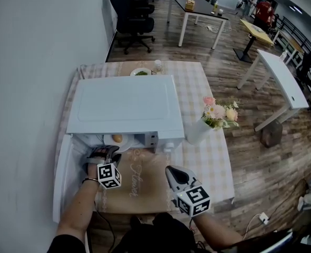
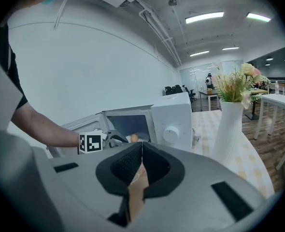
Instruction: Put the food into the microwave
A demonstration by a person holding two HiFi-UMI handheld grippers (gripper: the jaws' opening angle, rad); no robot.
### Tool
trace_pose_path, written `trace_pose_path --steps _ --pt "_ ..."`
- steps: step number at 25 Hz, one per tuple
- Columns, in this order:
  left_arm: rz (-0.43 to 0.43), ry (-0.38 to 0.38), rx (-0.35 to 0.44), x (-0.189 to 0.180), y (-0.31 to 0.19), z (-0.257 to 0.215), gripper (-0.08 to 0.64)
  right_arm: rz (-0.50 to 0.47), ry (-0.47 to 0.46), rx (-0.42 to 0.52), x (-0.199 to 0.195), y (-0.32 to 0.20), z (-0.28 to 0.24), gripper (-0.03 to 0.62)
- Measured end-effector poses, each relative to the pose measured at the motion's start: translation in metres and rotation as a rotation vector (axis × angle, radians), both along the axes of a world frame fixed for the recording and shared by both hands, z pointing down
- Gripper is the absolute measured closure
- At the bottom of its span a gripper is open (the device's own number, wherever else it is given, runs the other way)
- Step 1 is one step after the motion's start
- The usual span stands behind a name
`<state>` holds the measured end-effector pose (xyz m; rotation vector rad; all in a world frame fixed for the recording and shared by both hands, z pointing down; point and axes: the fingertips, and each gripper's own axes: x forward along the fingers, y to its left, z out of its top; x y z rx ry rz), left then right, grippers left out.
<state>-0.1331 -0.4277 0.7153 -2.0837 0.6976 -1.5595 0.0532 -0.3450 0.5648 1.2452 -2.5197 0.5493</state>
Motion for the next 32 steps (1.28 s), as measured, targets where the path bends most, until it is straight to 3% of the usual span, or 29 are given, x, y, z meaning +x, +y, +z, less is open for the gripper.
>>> trace_pose_path --steps 5,13,16,32 --pt "-0.012 0.018 0.034 -0.002 0.006 -0.006 0.472 -0.013 -0.005 -0.004 -0.005 0.003 0.001 0.583" --pt "-0.097 0.01 0.006 -0.01 -0.008 0.003 0.526 -0.014 -0.003 -0.006 -0.004 0.004 0.002 0.583" --pt "-0.151 0.037 -0.011 -0.017 -0.016 0.006 0.529 -0.011 0.001 -0.005 -0.001 0.002 0.002 0.583" --pt "-0.224 0.052 0.0 -0.022 -0.058 0.005 0.534 -0.003 0.0 -0.029 0.006 -0.007 0.013 0.583"
